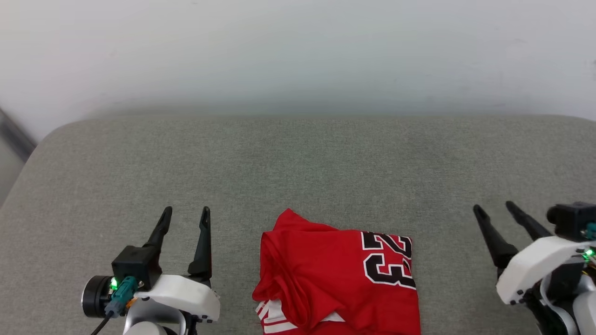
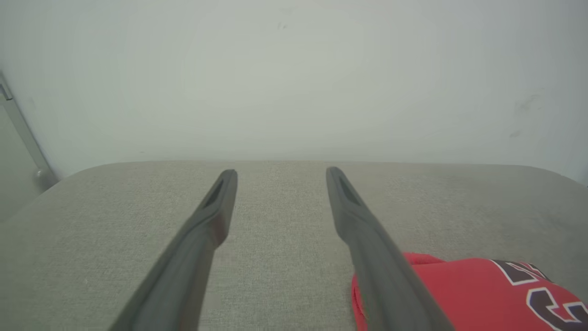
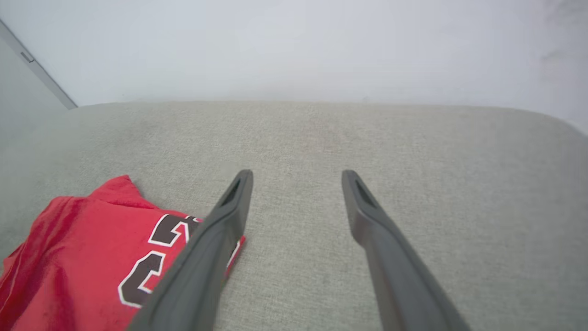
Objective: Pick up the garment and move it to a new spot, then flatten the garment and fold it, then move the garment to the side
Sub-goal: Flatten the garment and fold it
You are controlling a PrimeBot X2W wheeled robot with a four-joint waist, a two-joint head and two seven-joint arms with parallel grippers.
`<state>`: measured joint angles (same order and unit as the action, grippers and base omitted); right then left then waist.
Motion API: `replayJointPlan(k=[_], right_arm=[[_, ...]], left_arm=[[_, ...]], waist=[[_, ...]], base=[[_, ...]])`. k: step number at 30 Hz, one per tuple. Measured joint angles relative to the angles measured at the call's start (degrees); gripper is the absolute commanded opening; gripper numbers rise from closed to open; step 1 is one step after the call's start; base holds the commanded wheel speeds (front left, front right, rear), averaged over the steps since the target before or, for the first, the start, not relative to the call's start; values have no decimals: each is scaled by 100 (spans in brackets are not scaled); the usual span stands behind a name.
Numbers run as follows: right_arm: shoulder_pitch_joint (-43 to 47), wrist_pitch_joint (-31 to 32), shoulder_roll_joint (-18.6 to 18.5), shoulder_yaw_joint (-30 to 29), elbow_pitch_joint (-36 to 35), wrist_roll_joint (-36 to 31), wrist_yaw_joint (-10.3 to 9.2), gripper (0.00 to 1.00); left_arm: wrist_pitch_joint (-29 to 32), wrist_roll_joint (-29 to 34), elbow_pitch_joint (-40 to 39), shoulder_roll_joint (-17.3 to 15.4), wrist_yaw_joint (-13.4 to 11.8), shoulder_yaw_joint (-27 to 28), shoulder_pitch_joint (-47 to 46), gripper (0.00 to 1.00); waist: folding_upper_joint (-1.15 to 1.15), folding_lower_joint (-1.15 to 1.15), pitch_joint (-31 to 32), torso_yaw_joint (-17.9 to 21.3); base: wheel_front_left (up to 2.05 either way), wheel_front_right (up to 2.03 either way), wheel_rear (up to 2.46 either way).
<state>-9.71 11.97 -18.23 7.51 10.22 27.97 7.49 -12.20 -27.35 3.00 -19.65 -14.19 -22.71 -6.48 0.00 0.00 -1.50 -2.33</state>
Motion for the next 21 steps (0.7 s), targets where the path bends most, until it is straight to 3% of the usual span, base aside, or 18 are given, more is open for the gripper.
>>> replayJointPlan(k=[4, 8, 13, 21], right_arm=[[450, -428, 321, -744, -623, -750, 0, 100], [889, -833, 546, -1088, -1112, -1146, 1, 100], [1627, -1144, 918, -1158, -1716, -1347, 1, 100], [1844, -1136, 1083, -1042, -2013, -1584, 1, 100]], left_arm=[[-45, -22, 82, -47, -44, 93, 49, 100], [-85, -20, 188, -73, -53, 91, 93, 100], [-137, -3, 297, -74, -51, 49, 257, 100], [-169, -31, 346, -86, -43, 29, 447, 100]], waist=[[0, 0, 36, 88], [0, 0, 95, 88], [0, -1, 247, 88], [0, -1, 328, 164]], base=[[0, 0, 0], [0, 0, 0], [0, 0, 0], [0, 0, 0]])
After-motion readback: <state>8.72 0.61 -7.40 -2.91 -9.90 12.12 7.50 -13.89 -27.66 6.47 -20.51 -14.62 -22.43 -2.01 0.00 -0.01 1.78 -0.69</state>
